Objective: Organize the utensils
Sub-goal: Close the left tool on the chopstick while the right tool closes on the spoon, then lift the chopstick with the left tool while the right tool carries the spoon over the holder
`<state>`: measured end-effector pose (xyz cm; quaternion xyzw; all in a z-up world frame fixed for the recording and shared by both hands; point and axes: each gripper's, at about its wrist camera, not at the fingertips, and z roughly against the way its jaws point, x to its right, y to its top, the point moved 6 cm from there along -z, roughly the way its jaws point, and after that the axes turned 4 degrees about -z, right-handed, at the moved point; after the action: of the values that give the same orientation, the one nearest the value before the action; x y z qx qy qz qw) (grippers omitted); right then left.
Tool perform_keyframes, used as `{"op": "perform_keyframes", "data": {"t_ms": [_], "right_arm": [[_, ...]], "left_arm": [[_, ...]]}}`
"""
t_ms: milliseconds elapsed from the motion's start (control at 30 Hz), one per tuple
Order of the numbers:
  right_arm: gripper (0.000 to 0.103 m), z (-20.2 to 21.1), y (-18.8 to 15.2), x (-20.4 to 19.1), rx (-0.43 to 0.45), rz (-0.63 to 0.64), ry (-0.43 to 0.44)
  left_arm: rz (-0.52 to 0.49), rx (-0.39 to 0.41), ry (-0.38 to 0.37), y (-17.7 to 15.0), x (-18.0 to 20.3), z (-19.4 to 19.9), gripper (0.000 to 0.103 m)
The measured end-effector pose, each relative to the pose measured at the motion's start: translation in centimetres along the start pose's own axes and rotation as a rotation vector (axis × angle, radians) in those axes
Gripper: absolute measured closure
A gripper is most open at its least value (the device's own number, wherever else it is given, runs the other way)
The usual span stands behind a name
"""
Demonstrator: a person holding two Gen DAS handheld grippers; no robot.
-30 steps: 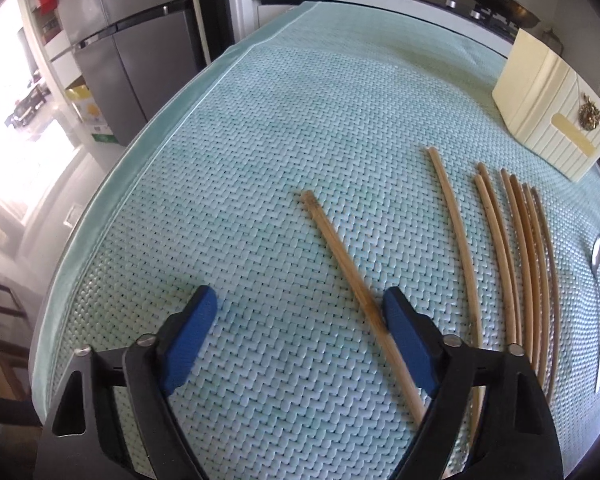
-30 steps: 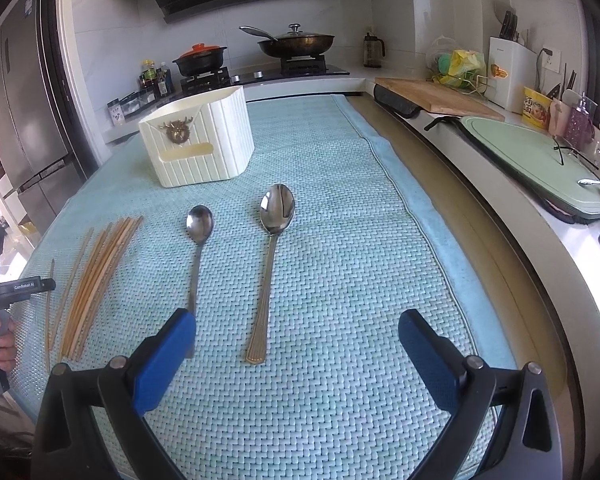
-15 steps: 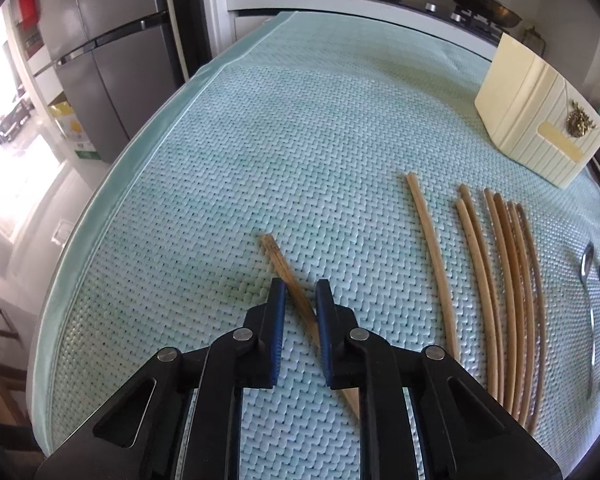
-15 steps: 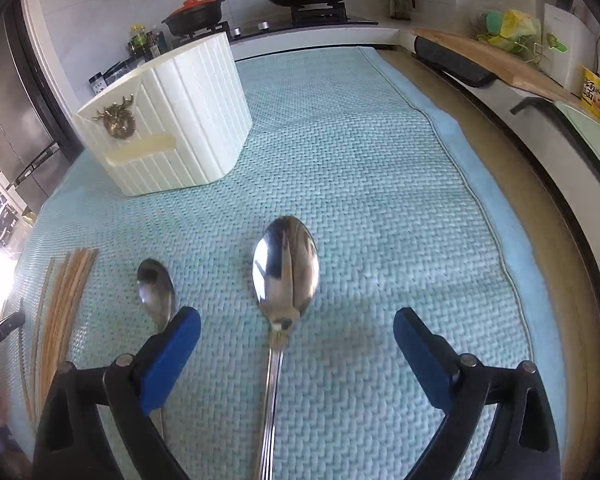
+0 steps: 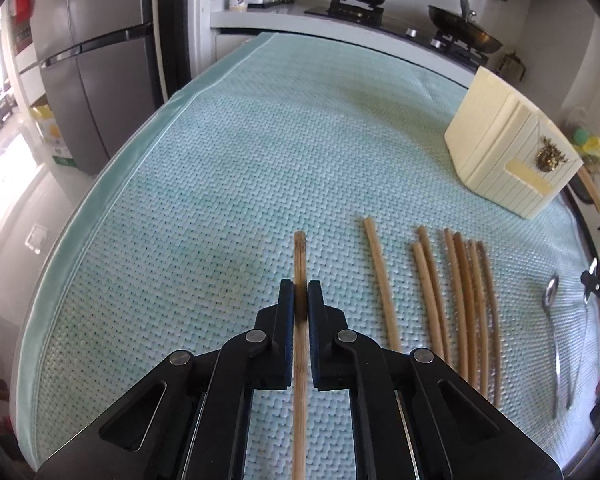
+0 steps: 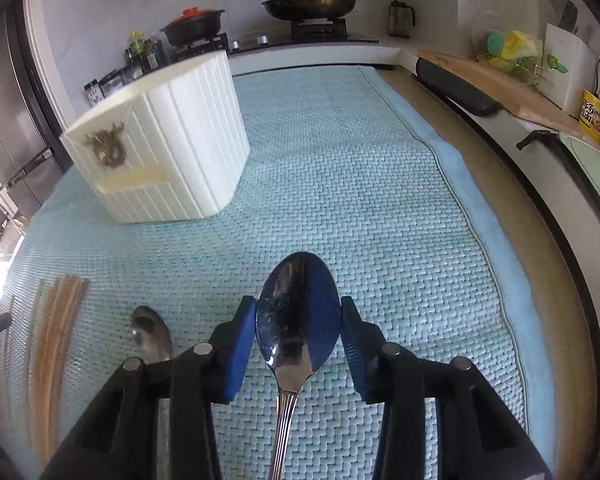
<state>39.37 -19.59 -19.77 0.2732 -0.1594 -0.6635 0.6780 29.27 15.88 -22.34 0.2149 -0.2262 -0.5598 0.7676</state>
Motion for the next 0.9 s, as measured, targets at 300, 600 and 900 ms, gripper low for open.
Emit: {"op": "perform_keyframes", "data": {"t_ms": [300, 600, 900], "right_arm": [[0.061, 8.7, 1.6, -1.6, 0.148, 0.028, 0.113], [0.061, 13.9, 2.3, -3.8, 0.250, 0.072, 0.146], [0.061, 16.4, 3.4, -4.1, 0.309, 0.096, 0.136]], "left_arm": [[-0.053, 0.127, -0.103, 2.0, 2.4, 6.9, 0.098], [-0.096, 0.211, -0.185, 3.2, 4.4, 11.9, 0.099], [-0.119, 0.243, -0.239, 4.7, 5.7, 14.0, 0.099]]}}
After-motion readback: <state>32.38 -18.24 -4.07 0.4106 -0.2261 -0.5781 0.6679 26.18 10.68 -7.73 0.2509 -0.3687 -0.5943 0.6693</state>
